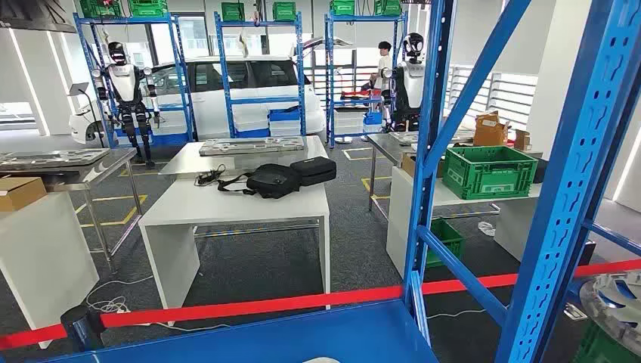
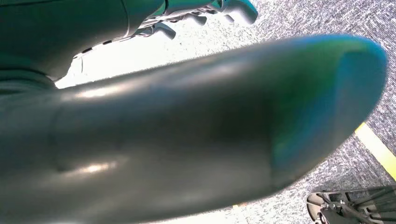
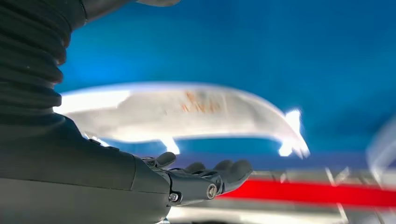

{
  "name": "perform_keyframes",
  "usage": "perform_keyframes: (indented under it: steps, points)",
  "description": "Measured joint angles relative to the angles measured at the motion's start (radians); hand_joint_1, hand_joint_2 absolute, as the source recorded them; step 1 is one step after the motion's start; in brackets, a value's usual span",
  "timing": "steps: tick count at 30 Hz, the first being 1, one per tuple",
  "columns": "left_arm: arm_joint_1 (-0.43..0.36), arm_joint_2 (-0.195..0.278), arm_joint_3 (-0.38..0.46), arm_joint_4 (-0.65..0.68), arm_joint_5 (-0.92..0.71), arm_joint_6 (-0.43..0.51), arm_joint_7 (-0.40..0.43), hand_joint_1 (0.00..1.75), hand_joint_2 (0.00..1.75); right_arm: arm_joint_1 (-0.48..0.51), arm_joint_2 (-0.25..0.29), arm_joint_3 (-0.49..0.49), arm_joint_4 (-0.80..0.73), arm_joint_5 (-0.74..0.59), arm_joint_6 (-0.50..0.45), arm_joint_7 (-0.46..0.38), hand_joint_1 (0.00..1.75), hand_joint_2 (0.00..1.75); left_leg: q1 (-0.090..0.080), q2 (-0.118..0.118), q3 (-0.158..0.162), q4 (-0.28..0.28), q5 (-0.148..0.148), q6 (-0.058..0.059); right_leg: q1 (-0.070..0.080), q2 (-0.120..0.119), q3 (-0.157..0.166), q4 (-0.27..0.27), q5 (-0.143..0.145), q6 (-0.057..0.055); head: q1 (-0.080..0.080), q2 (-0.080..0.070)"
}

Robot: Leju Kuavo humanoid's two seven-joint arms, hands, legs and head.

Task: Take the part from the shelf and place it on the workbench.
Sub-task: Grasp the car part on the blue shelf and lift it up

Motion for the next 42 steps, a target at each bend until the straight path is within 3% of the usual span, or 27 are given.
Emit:
perform_keyframes:
  steps: [8, 23, 33, 34, 37, 38, 42]
  points:
    - [-0.002, -0.001, 0.002, 0.000, -0.014, 0.007, 0.006, 0.00, 0.00, -0.003, -0.021, 0.072, 0.043, 0.050, 0.047, 0.074, 0.00, 1.75, -0.001, 0.000, 0.003, 0.000, -0.001, 0.001, -0.001, 0.001, 0.003, -0.001, 0.000, 0.000, 0.000, 0.000]
    - [-0.001, -0.009, 0.019, 0.001, -0.017, 0.008, 0.008, 0.00, 0.00, -0.015, -0.093, 0.122, 0.053, 0.134, -0.042, 0.166, 0.00, 1.75, -0.001, 0.002, 0.017, 0.000, -0.007, 0.003, -0.001, 0.002, 0.024, -0.004, -0.003, 0.003, 0.000, 0.000]
    - [0.002, -0.012, 0.028, 0.001, -0.017, 0.007, -0.003, 0.00, 0.00, -0.024, -0.104, 0.128, 0.047, 0.147, -0.025, 0.186, 0.00, 1.75, -0.001, 0.004, 0.019, 0.000, -0.006, 0.003, -0.001, 0.003, 0.028, -0.004, -0.001, 0.004, 0.000, 0.000]
    - [0.002, -0.012, 0.029, 0.001, -0.017, 0.007, -0.004, 0.00, 0.00, -0.023, -0.106, 0.128, 0.044, 0.147, -0.025, 0.188, 0.14, 1.75, -0.001, 0.004, 0.019, 0.000, -0.006, 0.003, -0.001, 0.003, 0.028, -0.004, -0.001, 0.004, 0.000, 0.000]
    - [0.004, -0.012, 0.033, 0.001, -0.017, 0.007, -0.006, 0.00, 0.00, -0.020, -0.111, 0.128, 0.040, 0.147, -0.027, 0.199, 1.44, 1.75, -0.001, 0.005, 0.019, 0.000, -0.006, 0.003, 0.000, 0.004, 0.028, -0.004, -0.001, 0.004, 0.000, 0.000]
    - [0.004, -0.012, 0.035, 0.001, -0.017, 0.007, -0.006, 0.00, 0.00, -0.018, -0.113, 0.128, 0.038, 0.147, -0.030, 0.204, 1.75, 1.75, -0.001, 0.005, 0.019, 0.000, -0.007, 0.003, 0.000, 0.005, 0.028, -0.004, -0.001, 0.004, 0.000, 0.000]
    - [0.005, -0.012, 0.042, 0.001, -0.017, 0.007, -0.013, 0.00, 0.00, -0.004, -0.119, 0.129, 0.033, 0.148, -0.051, 0.221, 1.75, 1.75, -0.001, 0.010, 0.021, 0.000, -0.010, 0.006, 0.000, 0.009, 0.029, -0.005, -0.002, 0.005, 0.000, 0.000]
